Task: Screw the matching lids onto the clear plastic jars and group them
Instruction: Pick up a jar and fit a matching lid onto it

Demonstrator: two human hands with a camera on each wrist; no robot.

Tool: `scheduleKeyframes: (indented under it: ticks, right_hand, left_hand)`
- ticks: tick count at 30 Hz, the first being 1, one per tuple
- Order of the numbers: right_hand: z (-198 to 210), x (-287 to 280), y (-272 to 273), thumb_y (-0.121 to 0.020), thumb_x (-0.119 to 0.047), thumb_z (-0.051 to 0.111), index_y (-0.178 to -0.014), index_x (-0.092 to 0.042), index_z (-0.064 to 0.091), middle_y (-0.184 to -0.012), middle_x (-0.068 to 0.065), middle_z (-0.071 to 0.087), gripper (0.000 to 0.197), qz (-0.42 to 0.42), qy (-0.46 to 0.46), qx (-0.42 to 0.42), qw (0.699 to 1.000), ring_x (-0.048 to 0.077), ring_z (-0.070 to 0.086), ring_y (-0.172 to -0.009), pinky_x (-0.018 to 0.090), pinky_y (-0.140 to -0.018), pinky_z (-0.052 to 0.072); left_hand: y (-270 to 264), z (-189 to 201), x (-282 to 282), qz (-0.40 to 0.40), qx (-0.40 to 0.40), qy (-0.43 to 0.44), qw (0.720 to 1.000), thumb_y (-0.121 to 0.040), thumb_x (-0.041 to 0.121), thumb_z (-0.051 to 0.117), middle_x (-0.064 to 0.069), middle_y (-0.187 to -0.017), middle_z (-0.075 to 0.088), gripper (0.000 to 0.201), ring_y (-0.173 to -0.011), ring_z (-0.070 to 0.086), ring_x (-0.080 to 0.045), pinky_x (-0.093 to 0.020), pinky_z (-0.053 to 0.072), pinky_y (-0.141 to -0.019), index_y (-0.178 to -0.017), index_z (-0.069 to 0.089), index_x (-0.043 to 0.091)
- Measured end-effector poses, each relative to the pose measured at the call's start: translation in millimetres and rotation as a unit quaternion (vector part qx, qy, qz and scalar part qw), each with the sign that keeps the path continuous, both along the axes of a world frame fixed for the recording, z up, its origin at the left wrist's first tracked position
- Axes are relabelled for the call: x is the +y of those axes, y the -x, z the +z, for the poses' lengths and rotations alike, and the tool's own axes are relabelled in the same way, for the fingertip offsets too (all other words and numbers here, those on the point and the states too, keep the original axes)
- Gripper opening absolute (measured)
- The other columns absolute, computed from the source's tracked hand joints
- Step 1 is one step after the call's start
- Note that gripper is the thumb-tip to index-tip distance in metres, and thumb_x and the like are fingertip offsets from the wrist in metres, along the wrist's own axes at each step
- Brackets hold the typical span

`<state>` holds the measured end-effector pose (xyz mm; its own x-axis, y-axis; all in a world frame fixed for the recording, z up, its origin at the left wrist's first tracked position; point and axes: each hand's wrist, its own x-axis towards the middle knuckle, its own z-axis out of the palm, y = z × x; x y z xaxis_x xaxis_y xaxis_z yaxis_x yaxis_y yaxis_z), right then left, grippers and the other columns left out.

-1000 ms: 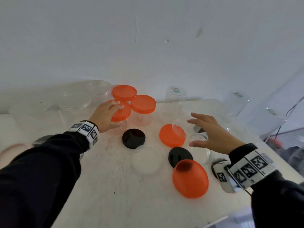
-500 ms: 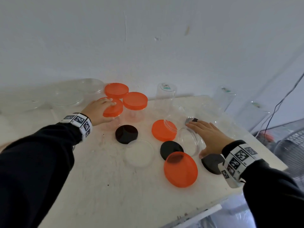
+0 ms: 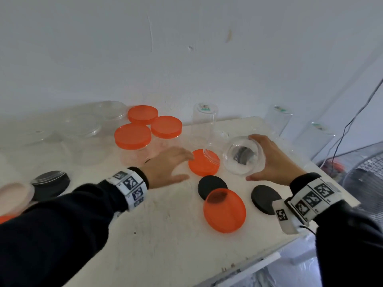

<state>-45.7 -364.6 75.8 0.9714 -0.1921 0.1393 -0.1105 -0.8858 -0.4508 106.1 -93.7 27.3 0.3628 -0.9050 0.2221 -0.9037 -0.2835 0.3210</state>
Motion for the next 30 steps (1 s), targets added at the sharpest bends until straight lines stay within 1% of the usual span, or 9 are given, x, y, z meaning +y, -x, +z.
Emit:
scheduleKeyframes:
  ticks: [2, 6, 11, 13, 15, 21, 26, 28, 30]
  right_hand:
    - [3, 0, 5, -0.052, -0.020, 0.090, -0.136, -0.016, 0.029, -0.132, -0.004, 0.035, 0.104, -0.024, -0.038, -0.036, 0.998, 0.010, 0.035, -0.120, 0.028, -0.101, 0.032]
    - [4, -3, 16, -0.054, -0.019, 0.089, -0.133, -0.017, 0.029, -0.133, -0.005, 0.037, 0.099, -0.074, -0.086, -0.100, 0.988, 0.004, 0.035, -0.118, 0.023, -0.095, 0.032]
    - [5, -2, 28, -0.054, -0.026, 0.088, -0.132, -0.015, 0.028, -0.137, -0.003, 0.038, 0.099, -0.117, -0.175, -0.147, 0.967, 0.010, 0.038, -0.123, 0.028, -0.097, 0.035]
    - [6, 2, 30, -0.044, -0.041, 0.083, -0.132, -0.016, 0.029, -0.135, -0.005, 0.039, 0.106, -0.122, -0.211, -0.152, 0.958, 0.011, 0.040, -0.121, 0.027, -0.095, 0.037]
    - [6, 5, 31, -0.040, -0.045, 0.080, -0.131, -0.016, 0.029, -0.133, -0.007, 0.039, 0.108, -0.123, -0.221, -0.148, 0.956, 0.010, 0.040, -0.120, 0.026, -0.093, 0.036]
    - [-2, 10, 24, -0.058, -0.019, 0.087, -0.134, -0.015, 0.028, -0.137, -0.002, 0.039, 0.096, -0.111, -0.212, -0.133, 0.962, 0.015, 0.041, -0.123, 0.027, -0.093, 0.038]
    - [-4, 25, 11, -0.057, -0.014, 0.087, -0.132, -0.016, 0.030, -0.134, -0.005, 0.039, 0.095, -0.075, -0.227, -0.130, 0.962, 0.014, 0.041, -0.122, 0.034, -0.100, 0.040]
    - [-5, 33, 3, -0.055, -0.015, 0.088, -0.130, -0.018, 0.030, -0.132, -0.007, 0.039, 0.094, -0.054, -0.235, -0.122, 0.963, 0.011, 0.042, -0.119, 0.031, -0.099, 0.040]
    - [-7, 41, -8, -0.054, -0.017, 0.088, -0.128, -0.020, 0.030, -0.131, -0.007, 0.039, 0.094, -0.034, -0.238, -0.112, 0.964, 0.012, 0.042, -0.120, 0.029, -0.096, 0.039]
  left_hand:
    - [21, -5, -18, -0.065, -0.005, -0.024, 0.998, -0.082, 0.054, 0.054, 0.000, -0.142, 0.041, 0.065, -0.133, 0.032, -0.015, -0.018, 0.014, -0.108, -0.135, 0.044, 0.017]
    - [56, -12, -51, -0.132, 0.018, -0.100, 0.986, -0.074, 0.047, 0.072, -0.002, -0.152, 0.024, 0.084, -0.138, 0.021, -0.017, -0.024, 0.012, -0.112, -0.142, 0.034, 0.017]
    - [72, -26, -73, -0.131, 0.023, -0.205, 0.970, -0.066, 0.055, 0.075, -0.003, -0.156, -0.002, 0.106, -0.143, 0.003, -0.023, -0.041, 0.014, -0.117, -0.148, 0.013, 0.026]
    - [74, -28, -78, -0.128, 0.010, -0.226, 0.966, -0.066, 0.054, 0.076, -0.005, -0.156, -0.004, 0.110, -0.143, 0.003, -0.025, -0.041, 0.013, -0.117, -0.148, 0.009, 0.025]
    - [76, -29, -80, -0.124, 0.013, -0.237, 0.964, -0.067, 0.052, 0.076, -0.006, -0.156, -0.001, 0.109, -0.142, 0.004, -0.026, -0.041, 0.013, -0.116, -0.148, 0.009, 0.024]
    - [77, -29, -74, -0.108, 0.055, -0.206, 0.971, -0.068, 0.047, 0.078, -0.003, -0.153, 0.013, 0.103, -0.140, 0.011, -0.022, -0.038, 0.018, -0.115, -0.147, 0.018, 0.016]
    - [64, -23, -44, -0.061, 0.128, -0.124, 0.982, -0.066, 0.042, 0.080, 0.001, -0.152, 0.016, 0.103, -0.138, 0.012, -0.014, -0.024, 0.013, -0.114, -0.146, 0.021, 0.018]
    - [55, -21, -24, -0.028, 0.140, -0.096, 0.985, -0.065, 0.043, 0.081, 0.003, -0.151, 0.017, 0.103, -0.137, 0.013, -0.012, -0.017, 0.011, -0.110, -0.146, 0.022, 0.019]
    - [44, -19, -1, 0.016, 0.149, -0.087, 0.985, -0.064, 0.044, 0.082, 0.005, -0.150, 0.017, 0.104, -0.136, 0.013, -0.011, -0.019, 0.013, -0.110, -0.146, 0.022, 0.020]
